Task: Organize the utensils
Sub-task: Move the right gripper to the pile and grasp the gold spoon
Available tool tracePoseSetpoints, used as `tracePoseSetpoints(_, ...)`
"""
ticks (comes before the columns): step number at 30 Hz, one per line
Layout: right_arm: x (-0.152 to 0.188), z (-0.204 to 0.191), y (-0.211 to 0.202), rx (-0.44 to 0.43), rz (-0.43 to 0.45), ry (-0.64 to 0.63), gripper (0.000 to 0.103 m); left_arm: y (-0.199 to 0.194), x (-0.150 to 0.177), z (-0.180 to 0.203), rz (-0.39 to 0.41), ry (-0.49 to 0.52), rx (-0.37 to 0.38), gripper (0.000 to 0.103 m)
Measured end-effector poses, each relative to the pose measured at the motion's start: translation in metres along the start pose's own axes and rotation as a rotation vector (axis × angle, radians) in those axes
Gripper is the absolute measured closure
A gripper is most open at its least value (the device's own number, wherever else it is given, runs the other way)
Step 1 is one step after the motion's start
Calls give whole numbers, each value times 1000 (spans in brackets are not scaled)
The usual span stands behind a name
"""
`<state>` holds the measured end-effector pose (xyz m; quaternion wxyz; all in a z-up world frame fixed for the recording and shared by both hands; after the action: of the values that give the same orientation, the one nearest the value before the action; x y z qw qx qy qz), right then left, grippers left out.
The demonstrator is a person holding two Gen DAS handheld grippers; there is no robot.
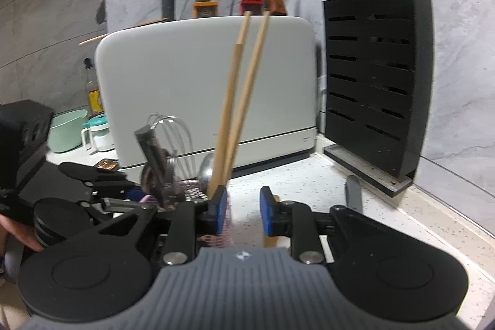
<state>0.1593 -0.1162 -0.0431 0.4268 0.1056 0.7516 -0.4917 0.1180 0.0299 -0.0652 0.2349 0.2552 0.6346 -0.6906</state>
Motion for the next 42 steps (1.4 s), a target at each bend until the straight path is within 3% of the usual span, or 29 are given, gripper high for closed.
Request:
tracePoseSetpoints(4, 1, 15, 7, 62, -41, 51, 78, 2, 0, 0, -1, 26, -59, 10)
tracePoseSetpoints(9, 12, 37, 30, 108, -129, 101, 78, 3, 1, -3, 1, 5, -80, 10)
tracePoseSetpoints(15, 27, 57, 60, 104, -245, 171, 78, 5, -1, -1, 6, -13, -98, 10)
tracePoseSetpoints(20, 37, 58, 79, 120, -309, 149, 78, 5, 0, -1, 5, -13, -96, 10)
tracePoseSetpoints(42, 36, 42, 103, 167, -347, 40, 80, 6, 0, -2, 3, -8, -88, 10)
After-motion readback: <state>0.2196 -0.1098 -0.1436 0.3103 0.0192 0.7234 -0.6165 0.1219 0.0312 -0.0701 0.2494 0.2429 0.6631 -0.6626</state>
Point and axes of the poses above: each gripper's, at about its wrist camera, not at the fingertips, and y roughly the way its jaws point, z to its right, x to its underside, the point moved 7 cm from there along y, roughly the way its jaws point, and after that the axes turned 14 degrees about -z, right-handed, at the moved point
